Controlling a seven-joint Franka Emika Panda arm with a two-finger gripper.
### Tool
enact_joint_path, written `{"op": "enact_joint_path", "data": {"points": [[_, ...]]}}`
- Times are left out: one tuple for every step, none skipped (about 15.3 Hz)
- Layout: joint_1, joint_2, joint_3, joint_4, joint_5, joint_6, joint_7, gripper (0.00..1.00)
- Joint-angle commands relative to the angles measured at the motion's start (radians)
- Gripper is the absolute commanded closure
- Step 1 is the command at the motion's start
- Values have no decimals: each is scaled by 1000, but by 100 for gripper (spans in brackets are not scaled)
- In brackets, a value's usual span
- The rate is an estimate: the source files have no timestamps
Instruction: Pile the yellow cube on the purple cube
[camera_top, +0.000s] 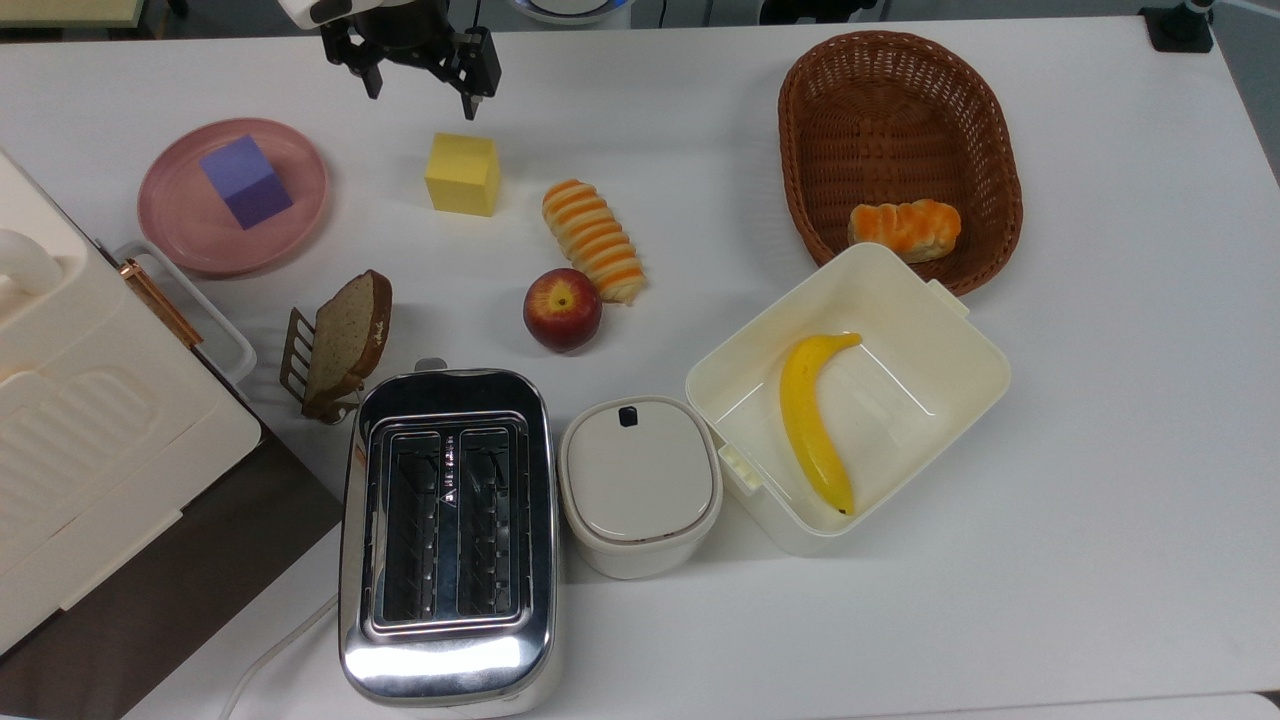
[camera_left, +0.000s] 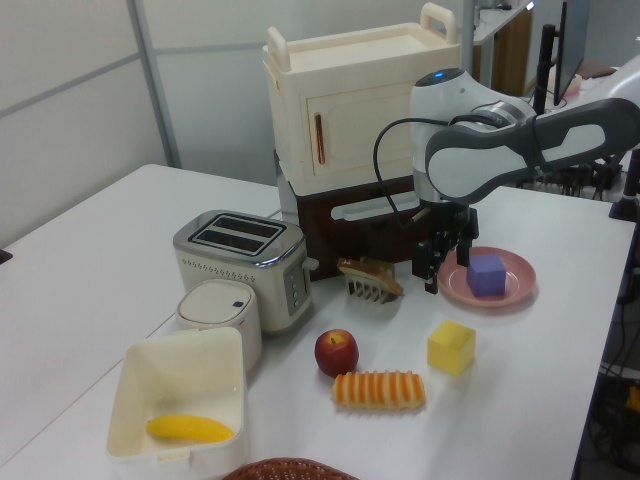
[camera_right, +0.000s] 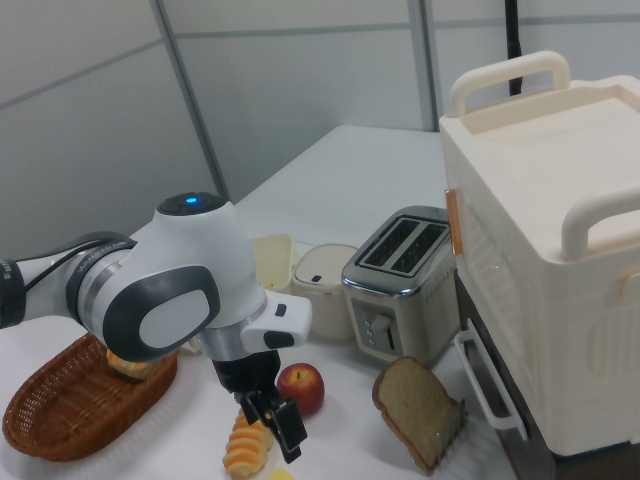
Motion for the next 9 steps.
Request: {"op": "enact_joint_path", "data": {"points": [[-2, -6, 8, 7, -5, -19, 15, 0], [-2, -8, 8, 7, -5, -19, 15, 0], [-2, -14, 8, 6, -5, -19, 15, 0], [-3, -17, 8, 4, -5, -19, 15, 0], [-6, -17, 8, 1, -5, -16, 15, 0], [-3, -20, 8, -2, -3, -10, 18, 0], [-5, -26, 8, -5, -3, -10, 15, 0], [-9, -27, 8, -8, -5, -10, 15, 0], [-9, -29, 8, -8, -5, -10, 15, 0]]}}
